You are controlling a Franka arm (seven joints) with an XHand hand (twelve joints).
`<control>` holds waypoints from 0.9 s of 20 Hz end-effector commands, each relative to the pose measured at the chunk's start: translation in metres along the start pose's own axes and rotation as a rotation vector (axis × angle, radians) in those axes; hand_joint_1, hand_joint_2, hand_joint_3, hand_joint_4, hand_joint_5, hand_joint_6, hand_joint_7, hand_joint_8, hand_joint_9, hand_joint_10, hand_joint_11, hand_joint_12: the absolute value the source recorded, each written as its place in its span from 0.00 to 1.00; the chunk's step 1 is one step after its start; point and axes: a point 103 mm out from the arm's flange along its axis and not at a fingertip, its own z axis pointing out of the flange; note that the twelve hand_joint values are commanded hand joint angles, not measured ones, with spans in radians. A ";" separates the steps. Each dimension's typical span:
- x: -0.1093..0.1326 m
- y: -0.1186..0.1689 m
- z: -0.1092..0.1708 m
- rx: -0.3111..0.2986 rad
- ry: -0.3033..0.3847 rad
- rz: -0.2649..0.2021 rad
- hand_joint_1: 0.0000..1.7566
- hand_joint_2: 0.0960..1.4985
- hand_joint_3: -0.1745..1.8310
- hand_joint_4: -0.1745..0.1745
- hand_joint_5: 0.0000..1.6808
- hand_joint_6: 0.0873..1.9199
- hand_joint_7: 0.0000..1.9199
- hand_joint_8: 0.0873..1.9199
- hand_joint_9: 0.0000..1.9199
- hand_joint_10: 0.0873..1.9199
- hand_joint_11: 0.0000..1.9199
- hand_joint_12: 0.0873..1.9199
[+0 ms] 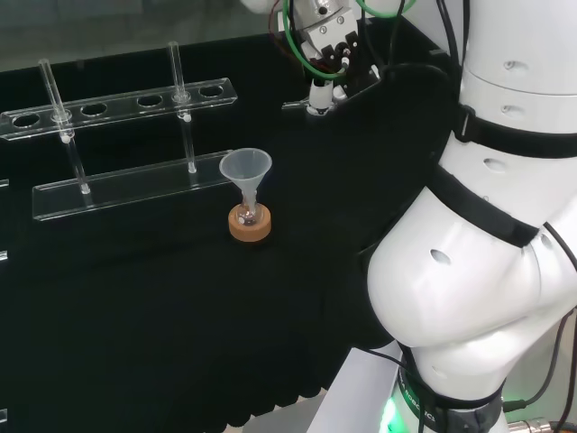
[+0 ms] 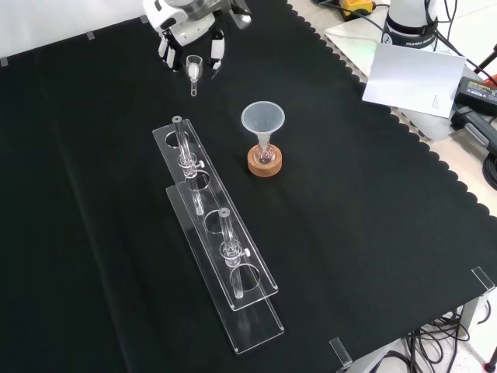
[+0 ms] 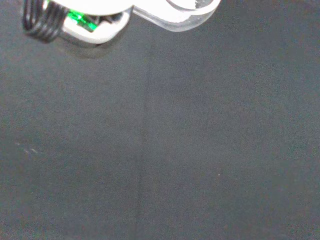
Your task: Pour all the NaCl from the weighing funnel into the round-bottom flask.
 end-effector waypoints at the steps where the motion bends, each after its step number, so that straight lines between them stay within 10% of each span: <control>1: 0.009 -0.024 -0.011 -0.002 -0.012 0.015 0.63 0.43 0.39 1.00 0.74 0.34 0.44 0.29 0.67 0.04 0.58 0.43; 18: 0.042 -0.099 -0.028 -0.013 -0.062 0.029 0.63 0.43 0.39 1.00 0.74 0.34 0.44 0.29 0.68 0.03 0.59 0.43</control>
